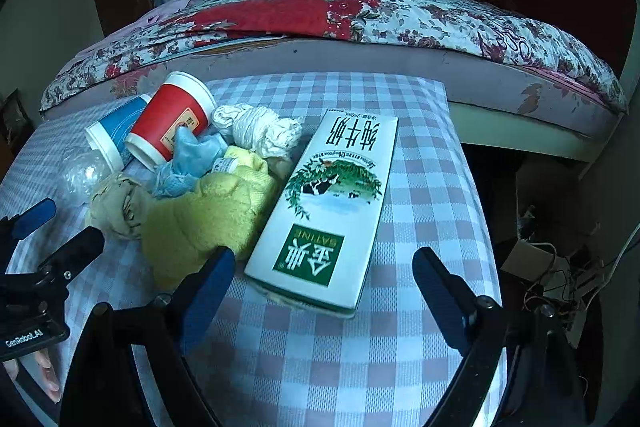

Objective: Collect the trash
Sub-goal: 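Grasp the green-printed milk carton with the right tool while the left tool grasps the beige cloth, then carry carton and cloth over the black bin and open both tools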

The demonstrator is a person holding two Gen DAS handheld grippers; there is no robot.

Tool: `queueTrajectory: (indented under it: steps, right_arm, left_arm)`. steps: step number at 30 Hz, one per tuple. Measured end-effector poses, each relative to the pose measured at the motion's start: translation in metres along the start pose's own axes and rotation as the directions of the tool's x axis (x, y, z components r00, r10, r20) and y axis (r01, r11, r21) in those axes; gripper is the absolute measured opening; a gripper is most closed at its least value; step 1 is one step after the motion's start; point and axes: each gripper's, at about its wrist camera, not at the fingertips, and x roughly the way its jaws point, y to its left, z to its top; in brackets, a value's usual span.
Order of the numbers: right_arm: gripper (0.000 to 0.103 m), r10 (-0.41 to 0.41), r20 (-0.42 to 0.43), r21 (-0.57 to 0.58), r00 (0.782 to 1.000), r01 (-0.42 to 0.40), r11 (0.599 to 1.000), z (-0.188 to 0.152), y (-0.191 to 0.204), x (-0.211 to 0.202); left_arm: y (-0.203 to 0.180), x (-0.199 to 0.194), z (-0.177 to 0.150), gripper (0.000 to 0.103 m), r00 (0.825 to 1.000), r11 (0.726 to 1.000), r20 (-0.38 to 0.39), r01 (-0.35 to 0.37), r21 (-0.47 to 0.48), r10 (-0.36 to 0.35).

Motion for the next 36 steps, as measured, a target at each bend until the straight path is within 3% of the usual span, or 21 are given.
queueTrajectory:
  steps: [7, 9, 15, 20, 23, 29, 36]
  right_arm:
    - [0.075, 0.015, -0.014, -0.015, 1.000, -0.015, 1.000, 0.002, -0.008, 0.016]
    - [0.065, 0.029, -0.026, -0.004, 0.999, -0.029, 1.000, 0.001, -0.012, 0.020]
    - [0.056, 0.032, 0.001, -0.003, 0.999, -0.032, 0.999, -0.001, -0.012, 0.009]
    - [0.055, 0.019, 0.030, 0.002, 0.999, -0.019, 1.000, -0.010, -0.017, -0.006]
    - [0.055, 0.010, 0.036, 0.015, 0.999, -0.010, 1.000, -0.018, -0.022, -0.016]
    - [0.055, 0.000, 0.060, 0.004, 0.998, 0.000, 1.000, -0.039, -0.024, -0.043]
    - [0.055, 0.002, 0.096, -0.006, 0.995, -0.002, 1.000, -0.063, -0.023, -0.073]
  left_arm:
    - [0.004, 0.030, 0.009, 0.100, 0.998, 0.999, -0.060, 0.013, -0.050, -0.016]
    - [0.006, 0.030, 0.009, 0.091, 0.998, 0.998, -0.063, 0.022, -0.063, -0.026]
    - [0.010, 0.023, 0.003, 0.068, 0.997, 0.998, -0.073, 0.036, -0.056, -0.040]
    - [0.007, -0.003, -0.004, 0.035, 0.998, 0.998, -0.027, 0.059, -0.009, -0.059]
    - [0.007, -0.013, -0.010, 0.025, 0.997, 0.997, -0.016, 0.076, 0.000, -0.076]
    - [0.010, -0.029, -0.024, 0.015, 0.993, 0.993, -0.008, 0.119, -0.014, -0.120]
    - [0.006, -0.054, -0.034, 0.013, 0.990, 0.990, 0.020, 0.142, -0.009, -0.142]
